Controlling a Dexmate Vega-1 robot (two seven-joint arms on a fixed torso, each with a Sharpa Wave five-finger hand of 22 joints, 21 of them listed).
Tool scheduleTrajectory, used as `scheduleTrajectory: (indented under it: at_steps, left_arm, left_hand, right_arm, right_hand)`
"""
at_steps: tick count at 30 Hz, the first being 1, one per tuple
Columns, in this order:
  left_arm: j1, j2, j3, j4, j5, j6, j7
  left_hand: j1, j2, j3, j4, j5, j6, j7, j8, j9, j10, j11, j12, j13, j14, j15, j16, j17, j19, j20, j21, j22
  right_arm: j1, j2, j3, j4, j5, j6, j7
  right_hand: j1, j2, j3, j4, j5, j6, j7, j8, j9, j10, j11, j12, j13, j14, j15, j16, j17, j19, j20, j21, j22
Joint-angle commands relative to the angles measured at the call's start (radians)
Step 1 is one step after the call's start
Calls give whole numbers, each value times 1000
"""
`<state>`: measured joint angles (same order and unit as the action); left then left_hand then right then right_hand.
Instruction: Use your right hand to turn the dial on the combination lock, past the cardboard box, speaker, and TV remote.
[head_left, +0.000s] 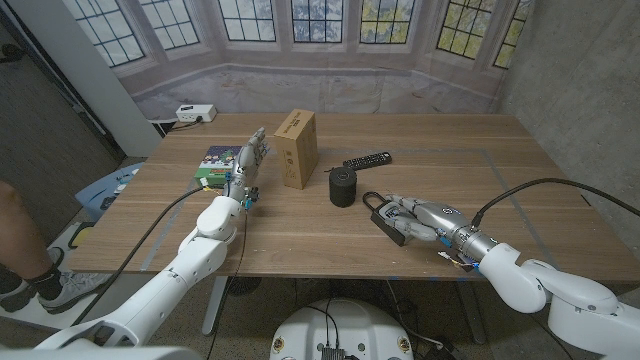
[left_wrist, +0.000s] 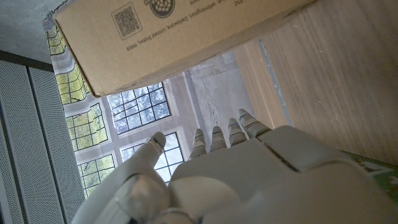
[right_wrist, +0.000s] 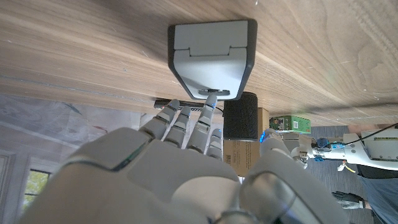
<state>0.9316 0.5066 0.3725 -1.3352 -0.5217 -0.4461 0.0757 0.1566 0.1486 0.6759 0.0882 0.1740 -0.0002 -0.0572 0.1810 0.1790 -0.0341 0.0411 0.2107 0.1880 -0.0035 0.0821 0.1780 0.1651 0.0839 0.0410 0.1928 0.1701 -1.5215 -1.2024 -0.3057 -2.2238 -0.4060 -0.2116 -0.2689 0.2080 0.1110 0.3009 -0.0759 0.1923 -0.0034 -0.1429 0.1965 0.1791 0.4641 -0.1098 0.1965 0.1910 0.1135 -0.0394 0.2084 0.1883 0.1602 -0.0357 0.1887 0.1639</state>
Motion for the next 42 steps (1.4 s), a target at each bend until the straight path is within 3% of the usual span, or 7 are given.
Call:
scheduleTrajectory:
  at_steps: [1, 12, 26, 33, 42]
  left_arm:
    - [7, 9, -5, -7, -2, 1, -6]
    - [2, 22, -10, -6, -8, 8, -20]
    - [-15, 31, -11, 16, -25, 11, -57]
    - [-21, 35, -6, 23, -37, 17, -85]
    - [-42, 23, 2, 57, -45, 10, -112]
  left_hand:
    - [-6, 1, 8, -1, 0, -4, -2, 5, 3, -1, 7, -3, 5, 5, 5, 1, 5, 9, 1, 0, 2]
    - [-6, 1, 8, -1, 0, -3, -2, 6, 3, -2, 6, -3, 5, 3, 6, 0, 5, 8, 1, 0, 2]
    - [-6, 1, 8, -1, 0, -2, -3, 6, 3, -2, 6, -3, 5, 3, 7, 0, 5, 8, 2, -1, 2]
    - [-6, 1, 9, -1, 0, -2, -3, 6, 3, -3, 4, -3, 6, 2, 4, -1, 5, 8, 2, -1, 2]
    - [-7, 1, 9, -1, 0, -1, -3, 6, 3, -3, 7, -4, 6, -1, 4, -2, 5, 7, 4, -1, 2]
  right_arm:
    - [-22, 22, 38, 1, 30, 34, -33]
    - [-23, 58, 51, 2, 17, 40, -43]
    - [19, 109, 18, 0, -19, 23, -28]
    - [31, 121, -2, -27, -56, -16, -14]
    - [23, 141, -5, -37, -74, -42, -35]
  right_hand:
    - [-9, 0, 5, -1, -1, 9, 2, -1, 2, 1, 1, -4, -1, 9, -21, 0, 3, 12, -47, 2, 3]
    - [-10, -1, 6, -3, -1, 12, 2, -1, 2, 3, 7, -3, -1, 14, -20, 1, 2, 12, -46, 1, 3]
    - [-10, -2, 9, -7, -1, 22, 3, 2, 2, 9, 7, -2, -1, 25, -16, 3, 2, 16, -45, 1, 3]
    - [-7, -3, 13, -12, -2, 37, 1, 6, 2, 19, 6, 1, 0, 39, -35, 6, 1, 18, -44, 1, 3]
    - [-10, -6, 17, -17, -3, 69, 2, 12, 3, -17, 11, -13, 0, 56, -48, 7, -1, 21, -42, 0, 2]
